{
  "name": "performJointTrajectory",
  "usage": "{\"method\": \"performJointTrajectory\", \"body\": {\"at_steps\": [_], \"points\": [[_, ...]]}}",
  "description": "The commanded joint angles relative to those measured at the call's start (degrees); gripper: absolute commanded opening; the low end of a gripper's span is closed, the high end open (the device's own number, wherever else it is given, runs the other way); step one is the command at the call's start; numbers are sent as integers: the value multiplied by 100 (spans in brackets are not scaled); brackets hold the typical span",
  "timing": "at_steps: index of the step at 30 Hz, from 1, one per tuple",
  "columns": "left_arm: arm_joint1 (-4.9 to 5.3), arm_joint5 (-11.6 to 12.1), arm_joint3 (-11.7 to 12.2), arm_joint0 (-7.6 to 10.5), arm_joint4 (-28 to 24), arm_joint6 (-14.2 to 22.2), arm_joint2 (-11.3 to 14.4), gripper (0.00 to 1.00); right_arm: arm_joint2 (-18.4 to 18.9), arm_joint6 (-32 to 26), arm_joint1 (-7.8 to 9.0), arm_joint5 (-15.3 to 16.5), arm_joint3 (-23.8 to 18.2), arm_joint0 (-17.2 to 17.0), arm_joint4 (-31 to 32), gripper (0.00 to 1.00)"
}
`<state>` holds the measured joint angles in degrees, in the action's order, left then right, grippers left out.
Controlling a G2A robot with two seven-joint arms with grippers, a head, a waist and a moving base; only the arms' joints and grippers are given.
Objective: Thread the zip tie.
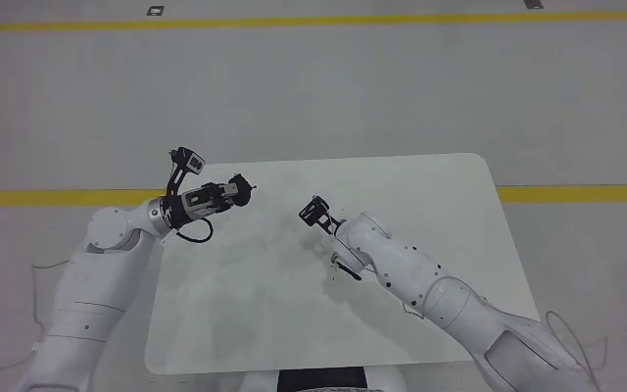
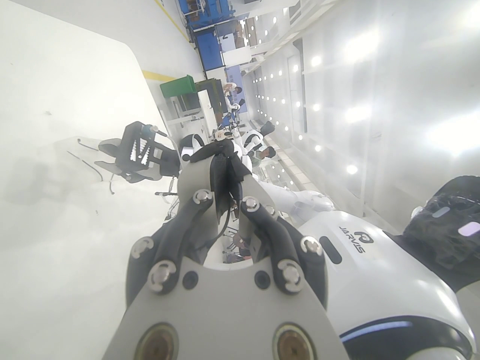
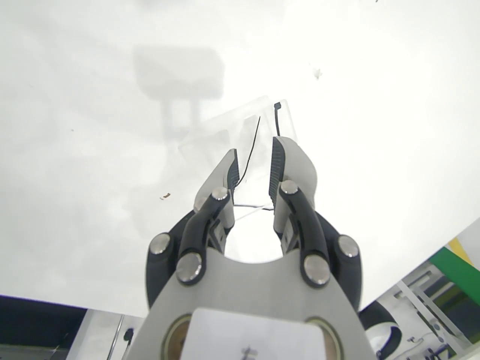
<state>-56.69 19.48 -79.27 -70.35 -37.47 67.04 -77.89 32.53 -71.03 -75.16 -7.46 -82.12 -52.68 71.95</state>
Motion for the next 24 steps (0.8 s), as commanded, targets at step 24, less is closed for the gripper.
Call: {"method": "performJointTrajectory", "body": {"at_steps": [24], "points": [[0, 0, 0, 0, 0, 0, 0, 0, -7, 114, -401, 13, 805, 39, 521, 18]]}}
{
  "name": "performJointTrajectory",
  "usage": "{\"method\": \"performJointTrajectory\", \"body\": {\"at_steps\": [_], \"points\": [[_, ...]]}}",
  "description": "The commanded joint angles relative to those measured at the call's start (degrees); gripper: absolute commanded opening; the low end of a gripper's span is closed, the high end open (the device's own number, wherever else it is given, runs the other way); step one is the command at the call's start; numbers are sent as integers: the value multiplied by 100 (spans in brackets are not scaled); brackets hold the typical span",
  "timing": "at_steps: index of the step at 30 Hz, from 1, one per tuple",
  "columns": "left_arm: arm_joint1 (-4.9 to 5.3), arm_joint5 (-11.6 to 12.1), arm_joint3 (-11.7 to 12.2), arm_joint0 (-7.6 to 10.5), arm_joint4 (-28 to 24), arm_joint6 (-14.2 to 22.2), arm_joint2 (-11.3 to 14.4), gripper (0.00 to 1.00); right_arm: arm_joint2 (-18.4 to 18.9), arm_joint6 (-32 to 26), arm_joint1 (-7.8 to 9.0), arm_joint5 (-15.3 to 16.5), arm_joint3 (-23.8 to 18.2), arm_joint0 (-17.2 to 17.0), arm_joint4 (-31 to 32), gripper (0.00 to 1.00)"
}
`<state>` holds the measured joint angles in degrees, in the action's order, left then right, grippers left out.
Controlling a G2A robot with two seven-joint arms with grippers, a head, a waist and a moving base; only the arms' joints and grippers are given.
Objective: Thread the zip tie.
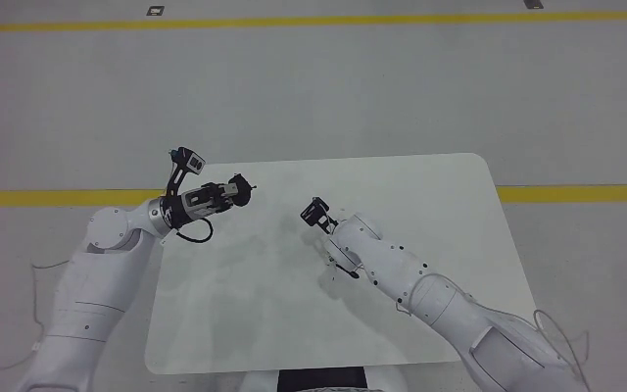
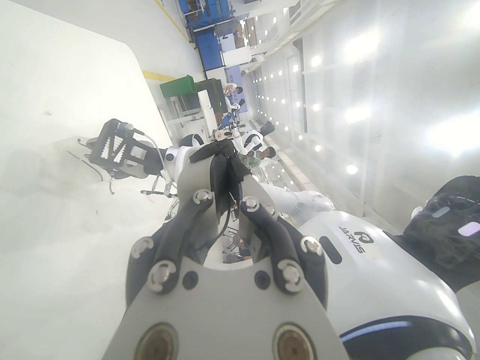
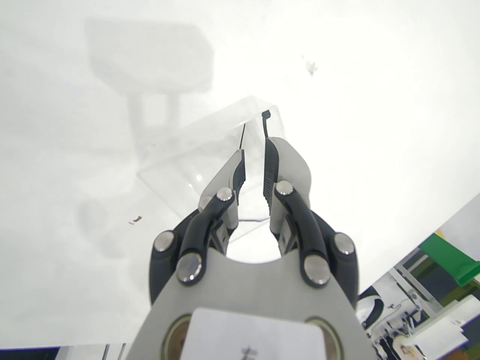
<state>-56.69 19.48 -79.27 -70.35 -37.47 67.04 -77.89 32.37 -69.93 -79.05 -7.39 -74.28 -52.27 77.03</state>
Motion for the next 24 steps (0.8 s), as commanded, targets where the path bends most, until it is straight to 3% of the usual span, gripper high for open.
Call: {"method": "performJointTrajectory", "body": {"at_steps": [1, 19, 24], "points": [[0, 0, 0, 0, 0, 0, 0, 0, 18, 3, -23, 10, 37, -4, 25, 20], [0, 0, 0, 0, 0, 0, 0, 0, 200, 14, -237, 173, 489, 10, 101, 16], [0, 0, 0, 0, 0, 0, 0, 0, 231, 19, -295, 223, 572, 21, 148, 4]]}}
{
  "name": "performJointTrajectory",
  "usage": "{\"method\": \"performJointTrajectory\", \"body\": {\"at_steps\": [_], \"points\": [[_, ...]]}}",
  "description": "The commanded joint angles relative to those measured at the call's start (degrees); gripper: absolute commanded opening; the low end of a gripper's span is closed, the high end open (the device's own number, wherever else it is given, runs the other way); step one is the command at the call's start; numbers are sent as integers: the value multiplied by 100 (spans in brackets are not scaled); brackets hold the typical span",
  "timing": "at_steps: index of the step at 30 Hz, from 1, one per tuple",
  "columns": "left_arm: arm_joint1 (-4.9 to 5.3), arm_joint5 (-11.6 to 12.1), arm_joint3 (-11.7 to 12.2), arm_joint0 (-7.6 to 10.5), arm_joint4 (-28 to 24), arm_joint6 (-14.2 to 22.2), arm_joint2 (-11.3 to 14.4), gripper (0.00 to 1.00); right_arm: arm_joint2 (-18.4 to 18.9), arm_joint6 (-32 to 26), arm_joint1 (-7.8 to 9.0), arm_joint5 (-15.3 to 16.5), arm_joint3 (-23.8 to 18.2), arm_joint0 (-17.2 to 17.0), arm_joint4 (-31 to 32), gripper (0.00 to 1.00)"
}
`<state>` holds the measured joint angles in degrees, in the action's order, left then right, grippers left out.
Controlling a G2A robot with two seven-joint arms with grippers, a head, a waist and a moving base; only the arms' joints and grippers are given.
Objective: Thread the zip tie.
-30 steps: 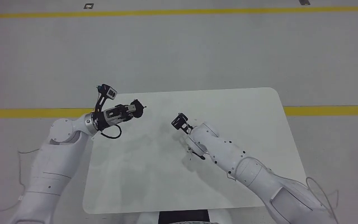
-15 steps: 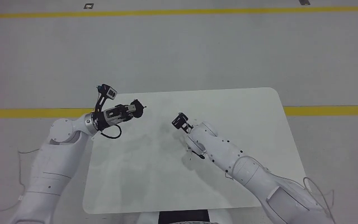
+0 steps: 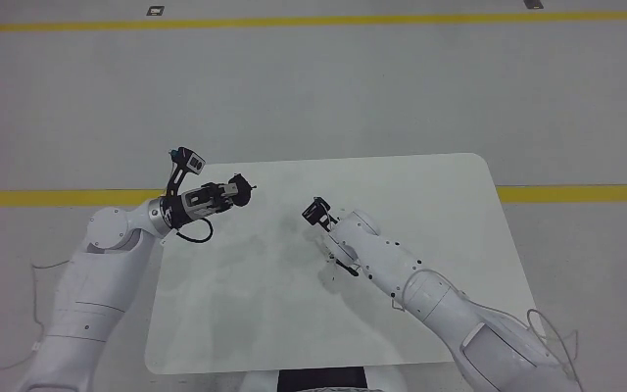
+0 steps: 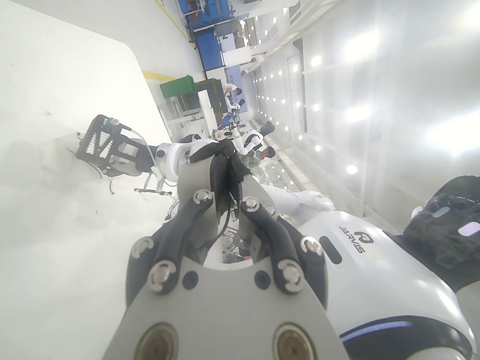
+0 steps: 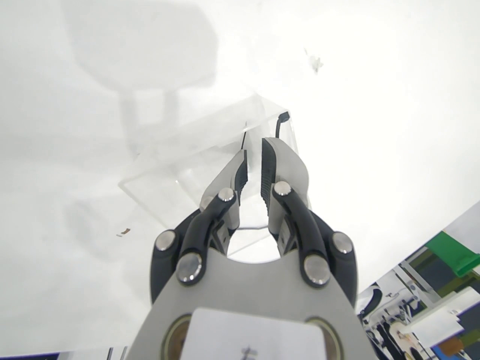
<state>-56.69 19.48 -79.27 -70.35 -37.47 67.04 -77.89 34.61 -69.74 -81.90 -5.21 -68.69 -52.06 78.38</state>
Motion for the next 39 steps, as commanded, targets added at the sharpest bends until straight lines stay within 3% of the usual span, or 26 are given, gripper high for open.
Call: {"method": "performJointTrajectory", "body": {"at_steps": [1, 14, 15, 16, 17, 19, 35, 39], "points": [[0, 0, 0, 0, 0, 0, 0, 0, 13, -1, -19, 9, 23, 0, 24, 0], [0, 0, 0, 0, 0, 0, 0, 0, 278, -179, -45, 142, -161, -136, 202, 0], [0, 0, 0, 0, 0, 0, 0, 0, 309, -190, -43, 158, -185, -151, 198, 3], [0, 0, 0, 0, 0, 0, 0, 0, 338, -199, -41, 167, -207, -167, 197, 19], [0, 0, 0, 0, 0, 0, 0, 0, 372, -216, -40, 184, -230, -186, 191, 27], [0, 0, 0, 0, 0, 0, 0, 0, 414, -254, -43, 209, -252, -207, 188, 33], [0, 0, 0, 0, 0, 0, 0, 0, 591, -542, -148, 294, -142, -208, 81, 20], [0, 0, 0, 0, 0, 0, 0, 0, 574, -526, -175, 340, -75, -216, 149, 22]]}}
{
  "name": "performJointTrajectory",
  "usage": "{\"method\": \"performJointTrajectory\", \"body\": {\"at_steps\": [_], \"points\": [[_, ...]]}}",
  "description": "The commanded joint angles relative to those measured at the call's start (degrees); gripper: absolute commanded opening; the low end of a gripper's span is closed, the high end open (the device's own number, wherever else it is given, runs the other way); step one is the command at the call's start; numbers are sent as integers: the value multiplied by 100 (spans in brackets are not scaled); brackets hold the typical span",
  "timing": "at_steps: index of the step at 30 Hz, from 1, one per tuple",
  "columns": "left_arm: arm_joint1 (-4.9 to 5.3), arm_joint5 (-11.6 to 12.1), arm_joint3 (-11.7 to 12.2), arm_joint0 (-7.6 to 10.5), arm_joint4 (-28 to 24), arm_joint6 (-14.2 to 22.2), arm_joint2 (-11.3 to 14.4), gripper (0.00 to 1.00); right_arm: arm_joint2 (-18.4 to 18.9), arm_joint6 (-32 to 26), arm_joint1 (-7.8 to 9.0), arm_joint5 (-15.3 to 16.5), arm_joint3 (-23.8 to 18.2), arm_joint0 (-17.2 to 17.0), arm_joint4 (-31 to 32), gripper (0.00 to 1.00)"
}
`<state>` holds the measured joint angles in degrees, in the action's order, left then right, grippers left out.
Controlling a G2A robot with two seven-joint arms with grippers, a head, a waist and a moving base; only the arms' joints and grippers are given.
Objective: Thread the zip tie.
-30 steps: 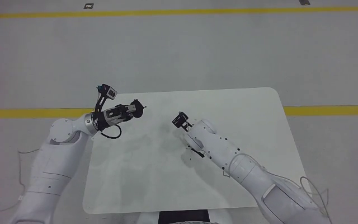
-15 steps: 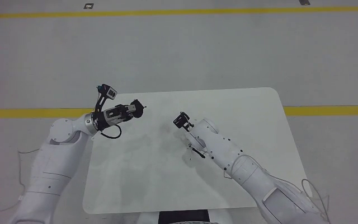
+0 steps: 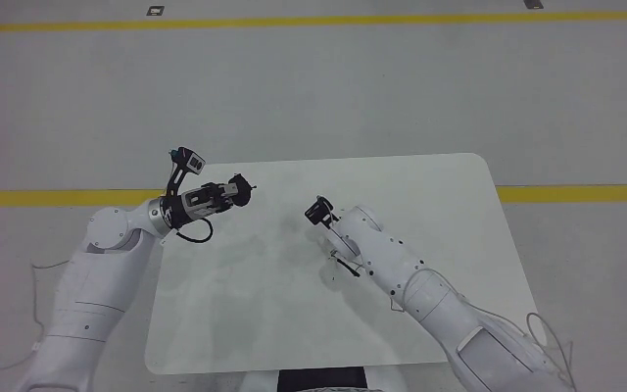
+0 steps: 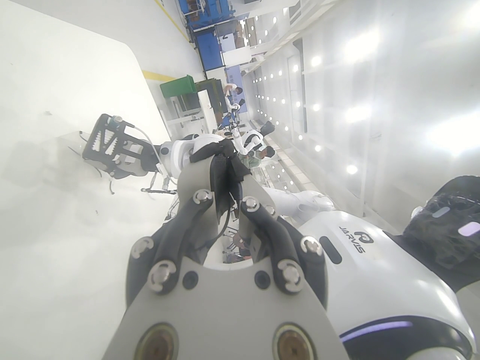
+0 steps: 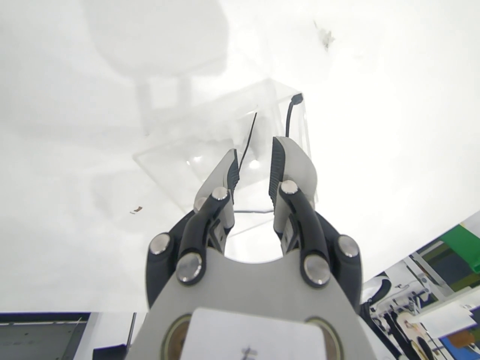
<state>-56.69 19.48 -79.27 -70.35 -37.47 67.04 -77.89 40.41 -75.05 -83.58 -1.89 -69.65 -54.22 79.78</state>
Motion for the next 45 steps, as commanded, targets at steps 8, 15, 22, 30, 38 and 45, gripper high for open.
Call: {"method": "performJointTrajectory", "body": {"at_steps": [8, 15, 22, 30, 38, 45], "points": [[0, 0, 0, 0, 0, 0, 0, 0, -46, -14, -102, 112, 251, 48, -75, 17], [0, 0, 0, 0, 0, 0, 0, 0, -48, -2, -180, 128, 432, 119, -125, 3], [0, 0, 0, 0, 0, 0, 0, 0, -12, -30, -226, 141, 487, 157, -96, 0], [0, 0, 0, 0, 0, 0, 0, 0, 171, -241, -187, 163, 90, 50, 68, 0], [0, 0, 0, 0, 0, 0, 0, 0, 419, -364, -118, 284, -415, -167, 136, 0], [0, 0, 0, 0, 0, 0, 0, 0, 791, -371, -16, 430, -1132, -470, 75, 0]]}}
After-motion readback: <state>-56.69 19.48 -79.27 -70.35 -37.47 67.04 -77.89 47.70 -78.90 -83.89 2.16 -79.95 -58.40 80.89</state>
